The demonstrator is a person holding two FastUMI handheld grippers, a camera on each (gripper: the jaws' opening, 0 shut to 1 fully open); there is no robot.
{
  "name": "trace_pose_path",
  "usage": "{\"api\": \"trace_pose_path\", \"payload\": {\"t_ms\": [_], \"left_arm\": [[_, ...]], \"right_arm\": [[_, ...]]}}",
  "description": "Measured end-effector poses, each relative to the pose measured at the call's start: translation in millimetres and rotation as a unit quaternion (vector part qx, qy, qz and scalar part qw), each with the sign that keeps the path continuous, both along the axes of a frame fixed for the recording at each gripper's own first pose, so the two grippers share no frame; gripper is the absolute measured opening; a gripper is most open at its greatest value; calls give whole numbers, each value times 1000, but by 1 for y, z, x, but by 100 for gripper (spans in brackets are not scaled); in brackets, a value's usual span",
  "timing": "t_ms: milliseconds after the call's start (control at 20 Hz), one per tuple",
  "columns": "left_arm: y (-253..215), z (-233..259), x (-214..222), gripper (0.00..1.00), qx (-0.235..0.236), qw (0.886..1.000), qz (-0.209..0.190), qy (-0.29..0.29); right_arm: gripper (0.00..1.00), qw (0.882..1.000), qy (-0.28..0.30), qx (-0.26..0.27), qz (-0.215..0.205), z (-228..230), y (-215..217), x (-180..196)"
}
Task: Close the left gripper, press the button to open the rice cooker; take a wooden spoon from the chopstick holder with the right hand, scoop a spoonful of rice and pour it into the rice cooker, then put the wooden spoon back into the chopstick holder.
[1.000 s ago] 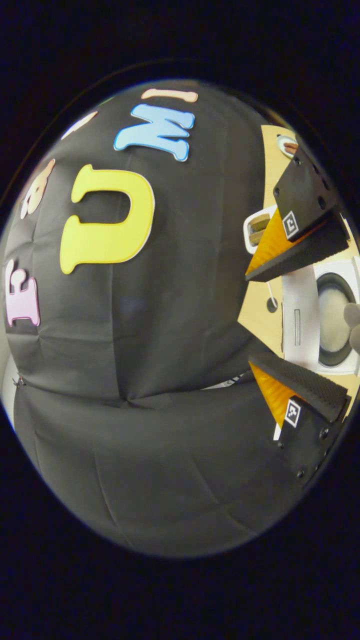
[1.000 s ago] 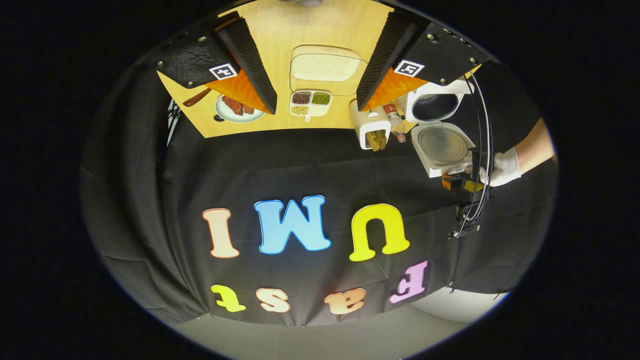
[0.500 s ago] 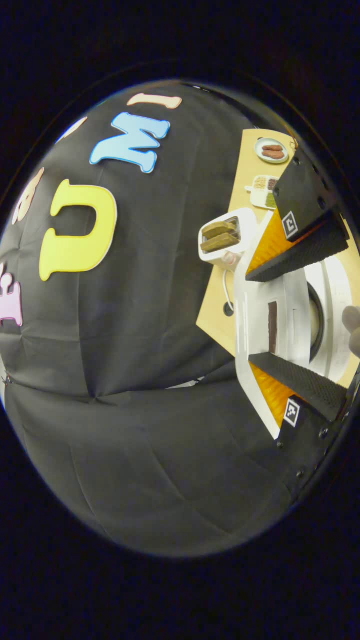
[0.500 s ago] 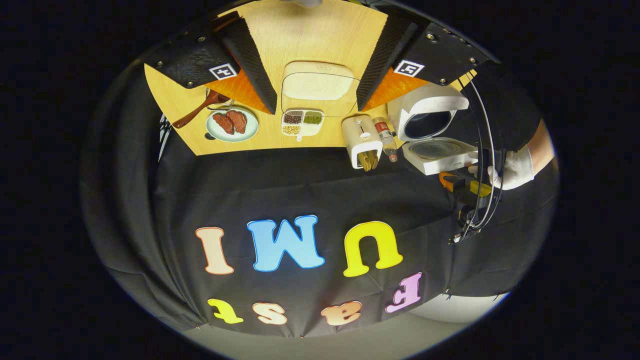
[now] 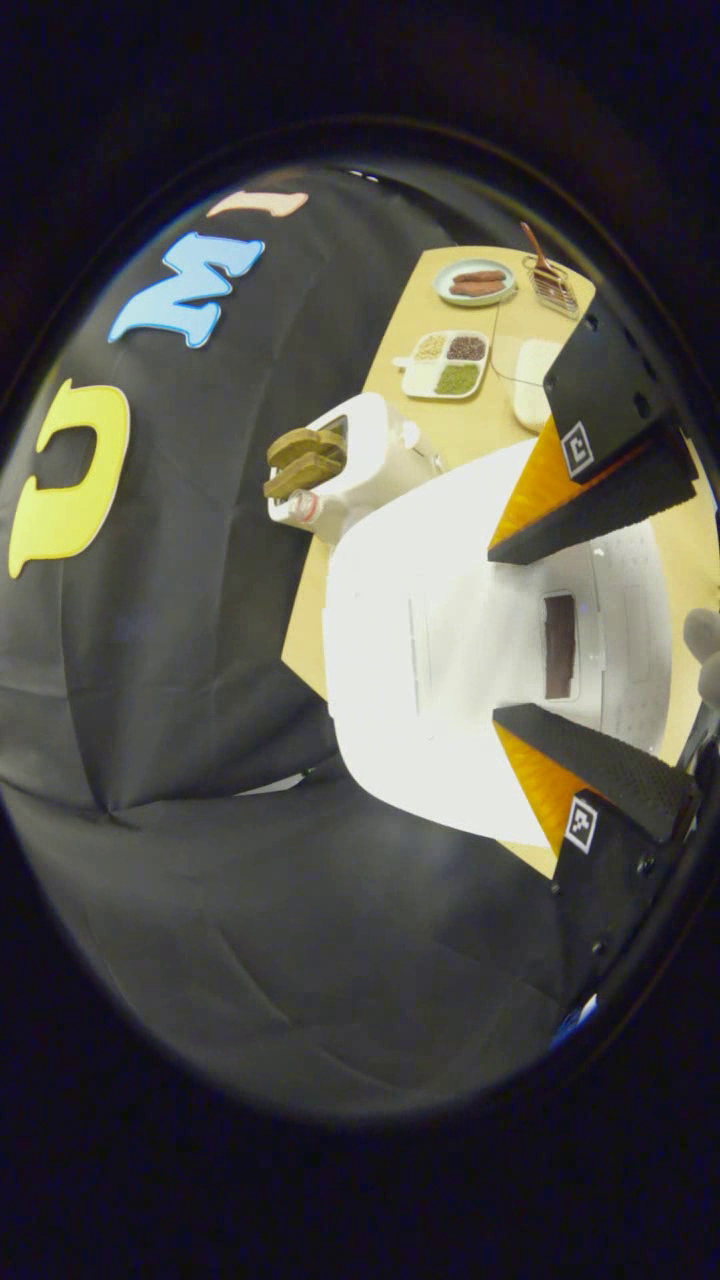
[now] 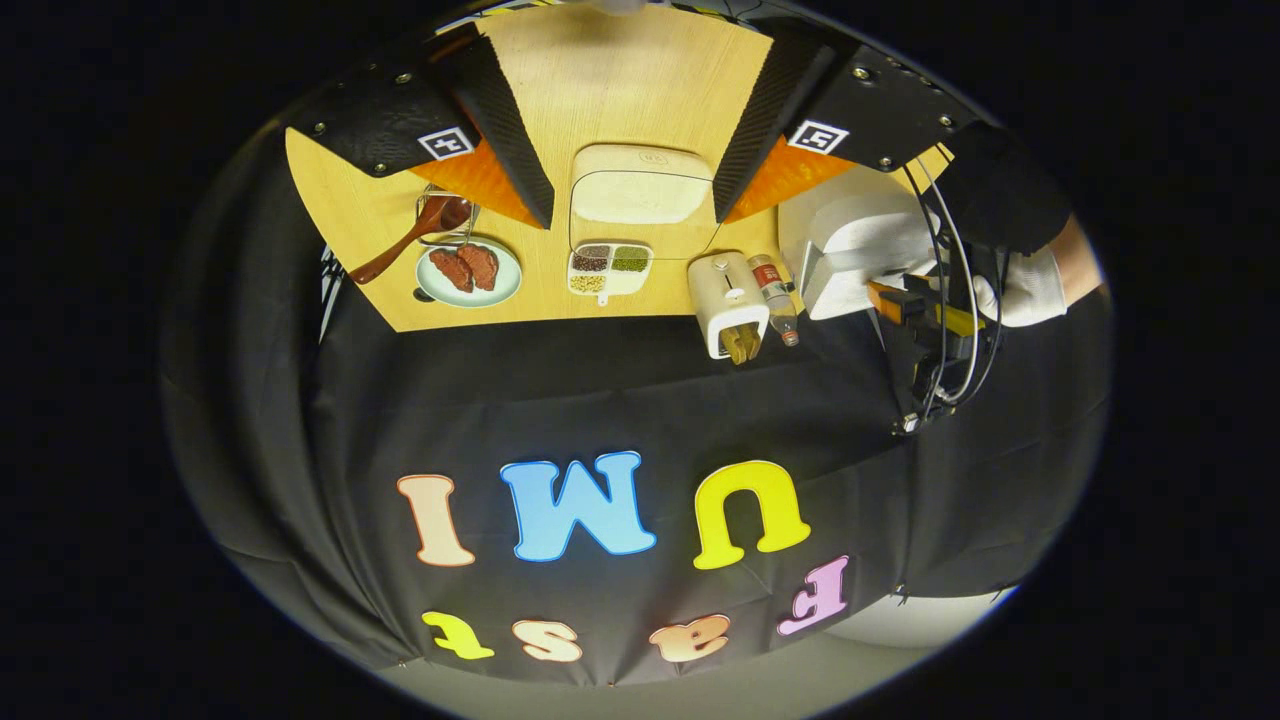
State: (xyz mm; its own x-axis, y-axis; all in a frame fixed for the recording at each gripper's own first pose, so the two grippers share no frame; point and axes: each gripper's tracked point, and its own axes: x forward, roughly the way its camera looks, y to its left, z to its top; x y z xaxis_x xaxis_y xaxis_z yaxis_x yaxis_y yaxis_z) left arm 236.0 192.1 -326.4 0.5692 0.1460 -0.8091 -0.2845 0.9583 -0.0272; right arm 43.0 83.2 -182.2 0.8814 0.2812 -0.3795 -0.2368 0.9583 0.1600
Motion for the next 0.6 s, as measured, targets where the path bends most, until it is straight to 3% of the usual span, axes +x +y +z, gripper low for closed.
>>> {"api": "trace_pose_path", "payload": {"t_ms": [350,600], "left_arm": [[-3,-15,-12,98,-8,1000,-2,30],[-5,-19,-6,100,3,1000,-10,-5]], "right_arm": [[98,1000,10,-3,-8,-10,-9,-5],[98,1000,9,8,-12,-5,-12,-7]]}}
